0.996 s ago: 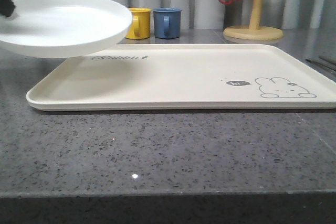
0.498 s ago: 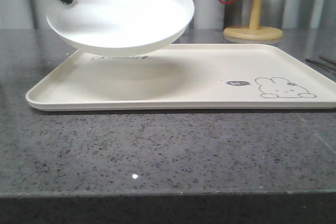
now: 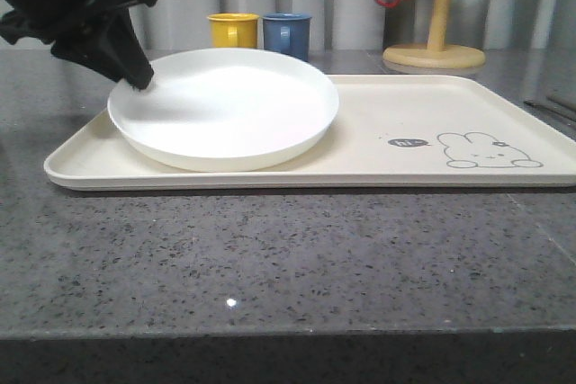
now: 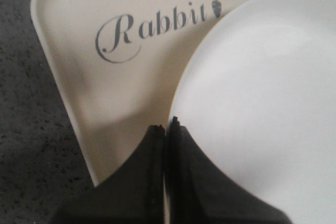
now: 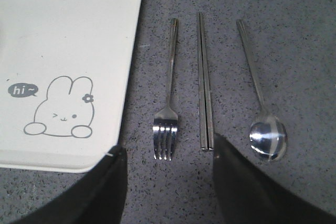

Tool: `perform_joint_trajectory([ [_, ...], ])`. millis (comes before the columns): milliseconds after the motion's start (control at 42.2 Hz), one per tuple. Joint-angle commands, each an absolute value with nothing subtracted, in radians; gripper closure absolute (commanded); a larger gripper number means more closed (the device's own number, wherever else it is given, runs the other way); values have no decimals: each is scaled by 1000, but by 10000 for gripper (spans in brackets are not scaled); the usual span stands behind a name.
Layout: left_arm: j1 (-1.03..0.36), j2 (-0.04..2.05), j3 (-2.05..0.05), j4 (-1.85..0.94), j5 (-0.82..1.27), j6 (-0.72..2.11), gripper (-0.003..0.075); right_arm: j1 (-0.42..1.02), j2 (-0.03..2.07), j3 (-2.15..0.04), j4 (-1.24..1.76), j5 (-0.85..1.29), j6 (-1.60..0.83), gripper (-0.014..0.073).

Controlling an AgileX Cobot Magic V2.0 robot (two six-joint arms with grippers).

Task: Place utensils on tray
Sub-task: 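Lower the plate onto the tray, release, and withdraw the left gripper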

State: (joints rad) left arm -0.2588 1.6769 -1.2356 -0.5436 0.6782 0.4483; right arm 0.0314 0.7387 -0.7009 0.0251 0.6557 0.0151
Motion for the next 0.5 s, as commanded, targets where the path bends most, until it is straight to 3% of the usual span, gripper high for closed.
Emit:
perform_joint_trajectory([
  [0, -267, 1650, -1262, -589, 660, 443, 731, 24, 739, -736, 26, 588, 16, 190],
  [71, -267, 1653, -1262, -591, 660, 443, 669, 24, 739, -736, 26, 588, 16, 190],
  [237, -267, 1653, -1272, -591, 676, 443, 429, 24, 739, -736, 26, 588, 16, 190],
  [308, -267, 1648, -1286, -576, 681, 443, 360, 24, 739, -736, 26, 588, 16, 190],
  [474, -267, 1596, -1355, -523, 759, 443, 352, 24, 739, -736, 26, 588, 16, 190],
])
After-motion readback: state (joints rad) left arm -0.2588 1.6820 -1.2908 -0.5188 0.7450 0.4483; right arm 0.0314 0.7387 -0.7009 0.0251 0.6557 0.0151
